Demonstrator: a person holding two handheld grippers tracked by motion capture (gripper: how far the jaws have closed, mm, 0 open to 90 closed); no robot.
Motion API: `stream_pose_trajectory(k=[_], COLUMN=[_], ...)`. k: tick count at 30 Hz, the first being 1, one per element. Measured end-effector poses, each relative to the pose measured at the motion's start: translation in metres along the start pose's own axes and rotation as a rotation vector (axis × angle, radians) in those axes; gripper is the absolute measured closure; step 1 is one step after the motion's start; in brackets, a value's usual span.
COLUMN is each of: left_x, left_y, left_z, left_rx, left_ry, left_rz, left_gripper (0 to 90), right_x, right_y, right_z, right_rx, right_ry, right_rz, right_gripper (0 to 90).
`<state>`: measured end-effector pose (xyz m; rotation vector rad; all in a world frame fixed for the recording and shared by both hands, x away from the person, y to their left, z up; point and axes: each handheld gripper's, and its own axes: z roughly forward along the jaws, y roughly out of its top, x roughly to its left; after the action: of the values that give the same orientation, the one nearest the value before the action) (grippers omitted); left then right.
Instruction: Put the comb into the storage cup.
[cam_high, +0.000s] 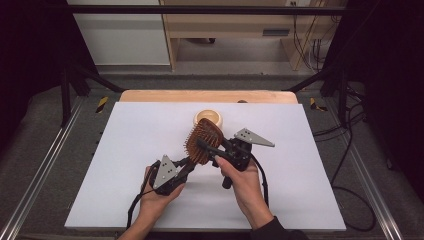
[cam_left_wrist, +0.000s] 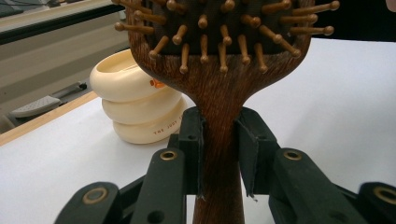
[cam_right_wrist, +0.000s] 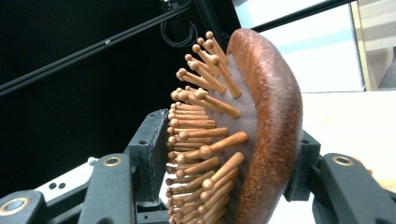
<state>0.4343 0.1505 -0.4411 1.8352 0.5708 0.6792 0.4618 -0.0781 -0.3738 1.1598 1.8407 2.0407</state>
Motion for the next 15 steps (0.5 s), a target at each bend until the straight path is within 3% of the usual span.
stream_pose_trajectory(k=[8,15], left_x=[-0.0011,-0.0032], left_y=[0.0015,0.0042], left_z=[-0.0009,0.0002], left_rx=[-0.004,-0.015], left_ry=[0.008,-0.001], left_rz=[0.002,-0.019], left_gripper=[72.7,72.5], right_x=[0.0007,0.0011], right_y=[0.0002,0.0028], right_z=[-0.0010,-0.0046], right_rx=[-0.008,-0.027], right_ry=[0.006,-0.008], right_rz=[0.006,0.015], right_gripper=[49.0,52.6])
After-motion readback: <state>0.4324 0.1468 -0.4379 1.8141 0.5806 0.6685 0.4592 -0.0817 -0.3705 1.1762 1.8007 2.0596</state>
